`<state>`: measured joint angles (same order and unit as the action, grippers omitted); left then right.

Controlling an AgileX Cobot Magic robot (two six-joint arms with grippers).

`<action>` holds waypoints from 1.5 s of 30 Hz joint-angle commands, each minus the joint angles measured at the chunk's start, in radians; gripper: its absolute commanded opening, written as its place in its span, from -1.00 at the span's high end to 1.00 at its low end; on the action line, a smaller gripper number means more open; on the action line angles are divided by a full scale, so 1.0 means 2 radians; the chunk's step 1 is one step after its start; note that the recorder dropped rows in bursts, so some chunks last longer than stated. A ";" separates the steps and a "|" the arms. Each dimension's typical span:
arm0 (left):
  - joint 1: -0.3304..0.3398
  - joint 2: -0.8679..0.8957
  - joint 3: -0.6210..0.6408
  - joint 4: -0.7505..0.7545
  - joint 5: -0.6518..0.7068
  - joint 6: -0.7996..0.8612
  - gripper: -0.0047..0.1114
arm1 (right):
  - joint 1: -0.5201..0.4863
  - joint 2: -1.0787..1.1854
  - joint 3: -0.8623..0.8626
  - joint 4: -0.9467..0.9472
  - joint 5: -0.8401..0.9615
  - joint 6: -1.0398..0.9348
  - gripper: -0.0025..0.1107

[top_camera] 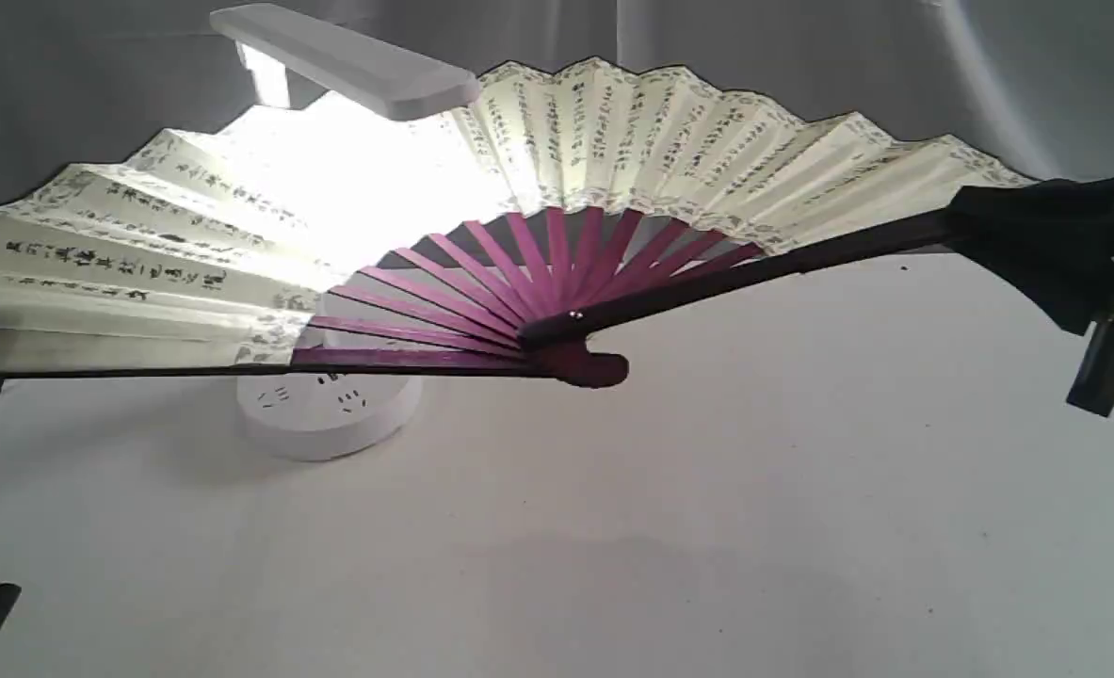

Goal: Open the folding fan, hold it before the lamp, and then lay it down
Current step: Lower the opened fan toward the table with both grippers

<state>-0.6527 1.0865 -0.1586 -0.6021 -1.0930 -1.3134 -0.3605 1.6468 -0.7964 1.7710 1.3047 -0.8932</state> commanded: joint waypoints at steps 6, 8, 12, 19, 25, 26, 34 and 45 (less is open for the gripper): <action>0.005 -0.014 -0.003 -0.047 -0.053 -0.030 0.92 | -0.004 -0.001 -0.001 -0.013 -0.042 -0.033 0.96; 0.005 -0.014 -0.003 -0.047 -0.053 -0.030 0.92 | -0.004 -0.001 -0.001 -0.013 -0.042 -0.033 0.96; 0.005 -0.014 -0.003 -0.047 -0.053 -0.030 0.92 | -0.004 -0.001 -0.001 -0.013 -0.042 -0.033 0.96; 0.005 -0.014 -0.003 -0.047 -0.022 -0.032 0.92 | -0.004 -0.001 -0.001 -0.021 -0.042 -0.031 0.96; 0.005 -0.014 -0.003 -0.044 0.037 -0.036 0.92 | -0.004 -0.001 -0.001 -0.060 -0.056 -0.020 0.96; 0.005 -0.014 -0.003 -0.044 0.044 -0.036 0.92 | -0.004 -0.001 -0.001 -0.064 -0.064 -0.014 0.96; 0.005 0.007 -0.019 -0.049 0.077 -0.031 0.92 | -0.005 -0.001 -0.001 -0.078 -0.096 0.001 0.96; 0.005 0.097 -0.052 -0.036 0.082 -0.036 0.92 | -0.059 -0.001 -0.001 -0.132 -0.133 0.023 0.96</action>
<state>-0.6527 1.2671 -0.2434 -0.6157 -0.8589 -1.3424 -0.4498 1.6468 -0.7964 1.5717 1.1484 -0.7979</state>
